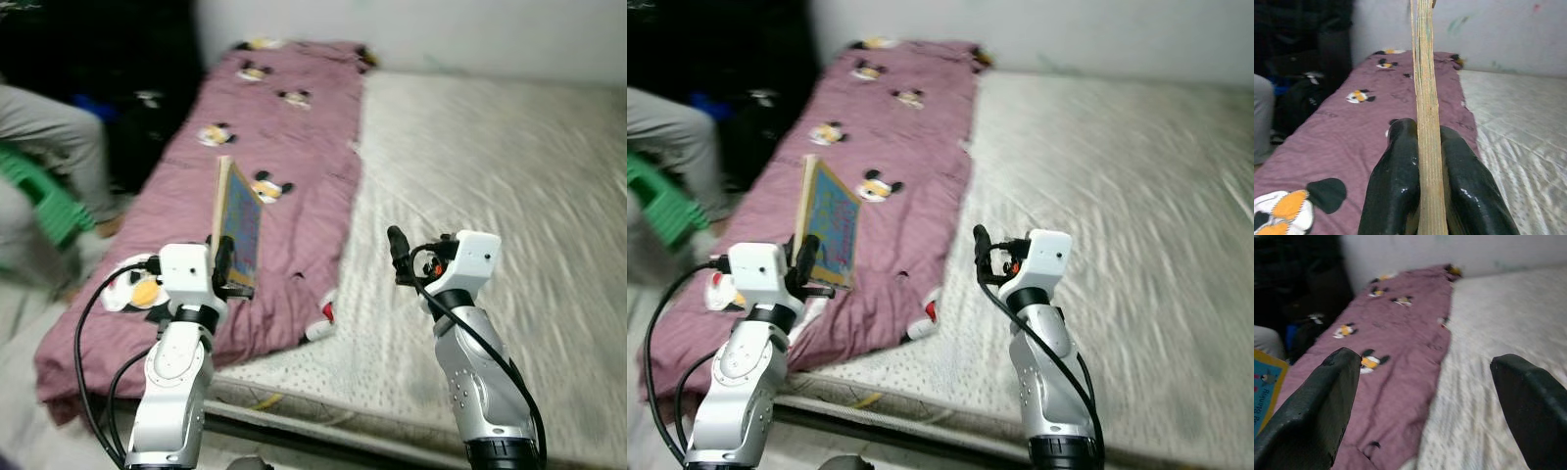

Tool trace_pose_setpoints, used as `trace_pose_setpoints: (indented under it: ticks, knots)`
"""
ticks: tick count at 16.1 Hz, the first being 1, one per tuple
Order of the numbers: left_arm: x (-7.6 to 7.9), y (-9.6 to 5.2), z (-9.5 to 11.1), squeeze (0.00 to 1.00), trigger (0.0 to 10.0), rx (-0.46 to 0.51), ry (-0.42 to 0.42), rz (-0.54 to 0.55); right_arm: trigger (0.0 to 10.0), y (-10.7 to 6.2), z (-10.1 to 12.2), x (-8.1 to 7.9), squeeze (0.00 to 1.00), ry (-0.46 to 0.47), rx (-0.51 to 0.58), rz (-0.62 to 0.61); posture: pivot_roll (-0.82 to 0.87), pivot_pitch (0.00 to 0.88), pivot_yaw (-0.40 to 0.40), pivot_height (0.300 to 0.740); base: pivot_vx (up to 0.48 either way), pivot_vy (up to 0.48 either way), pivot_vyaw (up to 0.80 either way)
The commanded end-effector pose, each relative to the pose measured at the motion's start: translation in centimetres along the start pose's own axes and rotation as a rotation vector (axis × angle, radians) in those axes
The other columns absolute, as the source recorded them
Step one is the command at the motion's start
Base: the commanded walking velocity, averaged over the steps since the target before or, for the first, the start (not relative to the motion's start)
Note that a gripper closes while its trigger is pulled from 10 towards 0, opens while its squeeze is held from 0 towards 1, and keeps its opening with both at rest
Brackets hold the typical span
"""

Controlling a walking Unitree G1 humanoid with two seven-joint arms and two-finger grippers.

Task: Clean up the room

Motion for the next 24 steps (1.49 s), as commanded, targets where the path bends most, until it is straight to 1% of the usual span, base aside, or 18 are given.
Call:
trace_pose_setpoints:
  ticks: [1, 4, 7, 11, 17, 21, 24]
  knots:
    - [-0.2, 0.0, 0.8, 0.00, 10.0, 0.028, 0.007, 0.016, 10.0, -0.3, -0.2, -0.1, 0.00, -0.010, -0.010, -0.001, -0.05, 0.024, 0.013, 0.740, 0.000, 0.000, 0.00]
    - [0.0, 0.0, 0.6, 0.00, 10.0, 0.024, 0.005, 0.013, 10.0, -0.5, -0.4, 0.7, 0.00, -0.037, -0.024, -0.036, -0.06, 0.026, 0.010, 0.740, 0.000, 0.000, 0.00]
    - [0.4, 0.3, 0.6, 0.00, 10.0, 0.025, 0.009, 0.010, 10.0, -0.3, -0.4, 1.2, 0.00, -0.050, -0.032, -0.062, -0.06, 0.027, 0.004, 0.740, 0.000, 0.000, 0.00]
    - [0.6, 0.4, 0.5, 0.00, 10.0, 0.017, 0.016, 0.001, 10.0, 0.1, -0.2, 1.3, 0.00, -0.056, -0.032, -0.073, -0.06, 0.026, -0.003, 0.740, 0.000, 0.000, -0.71]
    - [0.5, 0.8, 0.5, 0.00, 10.0, 0.023, 0.009, 0.011, 10.0, 0.4, -0.2, 1.1, 0.00, -0.067, -0.035, -0.061, -0.06, 0.020, -0.006, 0.740, 0.000, 0.000, 0.00]
    - [0.6, 1.0, 0.6, 0.00, 10.0, 0.024, 0.005, 0.012, 10.0, 0.3, -0.5, 1.0, 0.00, -0.080, -0.043, -0.049, -0.06, 0.023, -0.007, 0.740, 0.000, -0.266, 0.00]
    - [0.6, 0.8, 0.5, 0.00, 10.0, 0.022, 0.004, 0.012, 10.0, 0.3, -0.4, 1.1, 0.00, -0.076, -0.044, -0.054, -0.07, 0.021, -0.008, 0.740, 0.000, -0.336, 0.00]
Point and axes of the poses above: a point about 5 cm out from each wrist's last joint towards the gripper, its own y axis pointing out of the wrist towards the gripper, its own z axis along the axis of the wrist's last joint, x = y × z, the point moved 3 cm from there along y, pointing out of the wrist towards the gripper, and after that the axes turned 5 degrees about y, right-handed, at the moved point
